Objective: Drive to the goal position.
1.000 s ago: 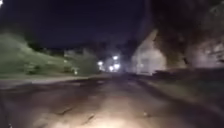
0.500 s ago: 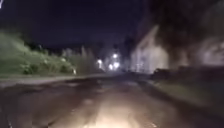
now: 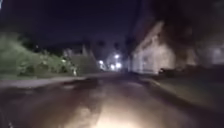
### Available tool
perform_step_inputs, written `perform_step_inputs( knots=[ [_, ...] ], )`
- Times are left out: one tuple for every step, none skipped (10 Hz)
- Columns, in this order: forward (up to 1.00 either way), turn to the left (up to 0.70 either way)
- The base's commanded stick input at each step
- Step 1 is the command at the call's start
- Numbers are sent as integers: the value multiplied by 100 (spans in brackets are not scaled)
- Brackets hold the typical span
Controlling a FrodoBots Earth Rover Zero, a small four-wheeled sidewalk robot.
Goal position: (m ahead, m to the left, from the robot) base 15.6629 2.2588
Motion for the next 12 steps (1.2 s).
perform_step_inputs(
  knots=[
    [70,-35],
    [70,-35],
    [70,-35],
    [70,-23],
    [70,0],
    [70,0],
    [70,0],
    [70,0],
    [70,0],
    [70,0],
    [70,0],
    [70,0]
  ],
)
